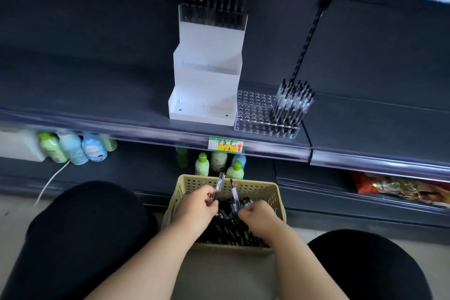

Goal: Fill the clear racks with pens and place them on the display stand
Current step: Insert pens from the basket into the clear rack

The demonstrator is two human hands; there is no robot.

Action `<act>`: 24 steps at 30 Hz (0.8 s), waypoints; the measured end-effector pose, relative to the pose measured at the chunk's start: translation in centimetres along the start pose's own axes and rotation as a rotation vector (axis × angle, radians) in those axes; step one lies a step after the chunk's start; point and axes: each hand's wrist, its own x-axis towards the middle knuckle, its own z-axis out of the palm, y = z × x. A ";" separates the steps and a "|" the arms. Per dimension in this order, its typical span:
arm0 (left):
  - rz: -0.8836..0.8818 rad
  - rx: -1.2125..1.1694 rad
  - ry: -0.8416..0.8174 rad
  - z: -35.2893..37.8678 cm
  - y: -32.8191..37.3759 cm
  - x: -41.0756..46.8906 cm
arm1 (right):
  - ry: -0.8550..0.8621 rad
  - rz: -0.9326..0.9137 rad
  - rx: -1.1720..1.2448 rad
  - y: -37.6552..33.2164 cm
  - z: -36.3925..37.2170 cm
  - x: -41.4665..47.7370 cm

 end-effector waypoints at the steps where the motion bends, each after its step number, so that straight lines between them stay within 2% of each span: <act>1: 0.004 -0.049 0.013 -0.3 0.3 -0.3 | 0.017 -0.039 0.018 -0.4 0.0 -0.5; 7: 0.066 -0.205 0.058 -1.4 1.6 -1.9 | 0.198 -0.187 0.143 -1.9 0.3 -2.6; 13: 0.119 -0.248 0.124 -3.4 3.3 -2.0 | 0.372 -0.315 0.455 -3.0 -1.0 -4.2; 19: 0.197 -0.407 0.128 -6.5 6.1 0.1 | 0.511 -0.441 0.661 -4.9 -5.5 -4.5; 24: 0.305 -0.489 0.154 -8.5 9.5 2.8 | 0.653 -0.571 0.673 -7.7 -10.5 -4.2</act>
